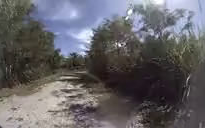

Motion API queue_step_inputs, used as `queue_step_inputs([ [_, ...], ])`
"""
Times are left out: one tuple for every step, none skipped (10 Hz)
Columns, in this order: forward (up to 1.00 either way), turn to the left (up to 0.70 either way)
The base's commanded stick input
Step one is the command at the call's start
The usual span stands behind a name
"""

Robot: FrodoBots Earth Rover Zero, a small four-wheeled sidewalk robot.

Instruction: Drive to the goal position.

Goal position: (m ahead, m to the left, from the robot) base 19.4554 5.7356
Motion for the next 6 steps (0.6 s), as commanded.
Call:
queue_step_inputs([
  [0.78, 0.00],
  [0.56, 0.00],
  [0.56, 0.00],
  [0.56, 0.07],
  [0.57, 0.34],
  [0.58, 0.52],
])
